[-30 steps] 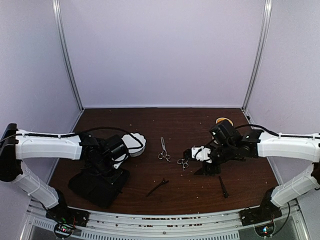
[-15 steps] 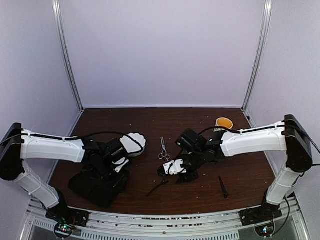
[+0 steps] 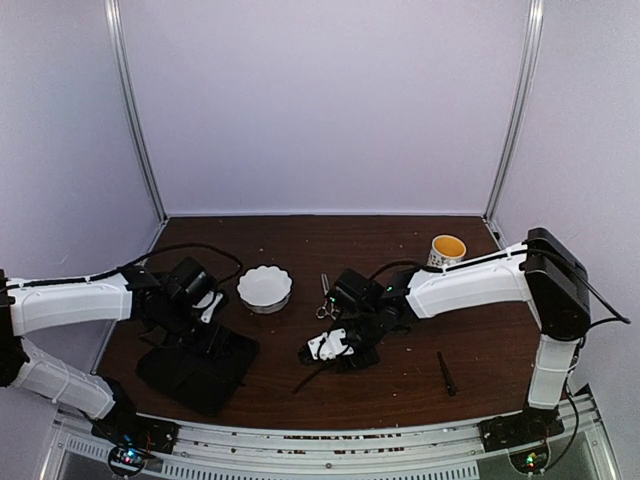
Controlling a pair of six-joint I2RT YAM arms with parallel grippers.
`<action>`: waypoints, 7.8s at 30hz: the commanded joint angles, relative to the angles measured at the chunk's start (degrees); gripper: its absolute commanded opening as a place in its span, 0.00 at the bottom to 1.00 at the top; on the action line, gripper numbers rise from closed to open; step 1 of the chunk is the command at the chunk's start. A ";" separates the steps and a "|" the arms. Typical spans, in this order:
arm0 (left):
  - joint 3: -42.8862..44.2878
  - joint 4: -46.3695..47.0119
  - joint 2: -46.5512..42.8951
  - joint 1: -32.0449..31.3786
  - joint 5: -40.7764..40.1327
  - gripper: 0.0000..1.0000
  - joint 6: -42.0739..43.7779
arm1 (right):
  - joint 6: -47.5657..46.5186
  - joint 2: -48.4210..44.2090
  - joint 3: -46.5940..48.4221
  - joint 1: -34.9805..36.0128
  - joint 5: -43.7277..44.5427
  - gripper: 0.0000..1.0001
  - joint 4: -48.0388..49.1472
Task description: Sort the hair-cutting tools
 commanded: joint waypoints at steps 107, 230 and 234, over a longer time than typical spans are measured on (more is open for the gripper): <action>2.86 -7.87 6.94 0.69 -9.53 0.54 -3.18 | 14.85 -38.53 -17.81 -21.05 -3.20 0.00 -5.87; 5.02 11.35 -0.33 -17.24 -22.20 0.43 -2.53 | 11.39 -40.61 -29.55 -17.93 20.73 0.40 -16.68; 6.83 13.35 1.85 -17.24 -20.33 0.45 -1.86 | 6.64 -45.12 -35.31 -17.94 21.09 0.39 -18.31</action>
